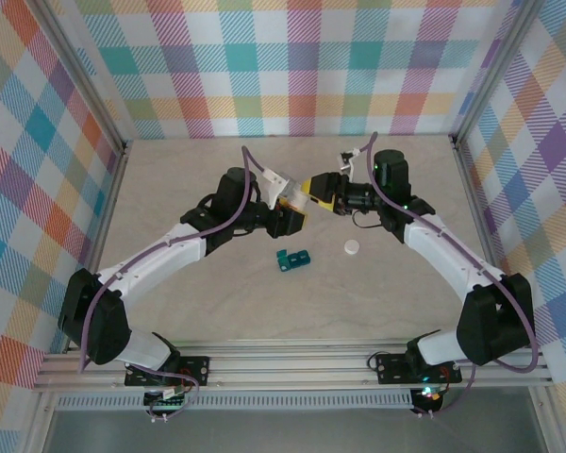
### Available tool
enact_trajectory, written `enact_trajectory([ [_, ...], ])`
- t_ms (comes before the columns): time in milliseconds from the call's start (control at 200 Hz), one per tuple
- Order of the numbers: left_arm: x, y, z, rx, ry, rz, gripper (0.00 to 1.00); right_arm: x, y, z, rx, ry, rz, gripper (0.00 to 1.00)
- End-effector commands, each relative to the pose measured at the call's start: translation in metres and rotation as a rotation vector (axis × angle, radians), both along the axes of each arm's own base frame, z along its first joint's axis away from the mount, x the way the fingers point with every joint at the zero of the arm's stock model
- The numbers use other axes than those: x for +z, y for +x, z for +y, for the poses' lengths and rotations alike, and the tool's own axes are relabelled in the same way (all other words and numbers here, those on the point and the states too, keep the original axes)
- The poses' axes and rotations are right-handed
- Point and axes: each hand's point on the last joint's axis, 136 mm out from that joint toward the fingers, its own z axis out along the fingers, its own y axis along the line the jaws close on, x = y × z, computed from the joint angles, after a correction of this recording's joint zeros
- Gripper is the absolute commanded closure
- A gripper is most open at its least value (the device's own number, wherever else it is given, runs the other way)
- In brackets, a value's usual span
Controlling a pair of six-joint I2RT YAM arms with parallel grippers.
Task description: Sort the pills into containers
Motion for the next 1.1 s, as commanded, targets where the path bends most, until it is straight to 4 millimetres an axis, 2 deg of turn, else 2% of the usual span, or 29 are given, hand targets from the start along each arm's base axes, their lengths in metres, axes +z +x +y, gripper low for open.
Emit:
enact_trajectory([
  [0,0.023,0.0,-0.011,-0.029,-0.039,-0.053,1.0,0.013,-0.011,0.007,0.048,0.034,-0.042,0.24],
  [180,0.022,0.0,-0.013,-0.035,-0.037,-0.051,1.0,0.013,-0.015,0.015,0.074,0.028,-0.049,0.25],
  [385,0.02,-0.002,-0.015,-0.051,-0.036,-0.04,1.0,0.011,-0.012,0.022,0.079,0.027,-0.048,0.33],
  [445,0.02,-0.002,-0.016,-0.055,-0.035,-0.04,1.0,0.013,-0.01,0.024,0.081,0.031,-0.05,0.39],
  [650,0.02,-0.003,-0.015,-0.057,-0.03,-0.04,1.0,0.019,-0.006,0.026,0.076,0.054,-0.064,0.71],
  [765,0.02,-0.002,-0.012,-0.041,-0.025,-0.046,1.0,0.023,-0.003,0.026,0.057,0.071,-0.071,0.8],
  [945,0.022,0.0,-0.007,-0.012,-0.02,-0.062,1.0,0.022,0.001,0.023,0.02,0.08,-0.072,0.8],
  [1095,0.023,0.0,-0.003,0.007,-0.019,-0.073,0.82,0.021,0.002,0.021,-0.007,0.083,-0.078,0.82],
])
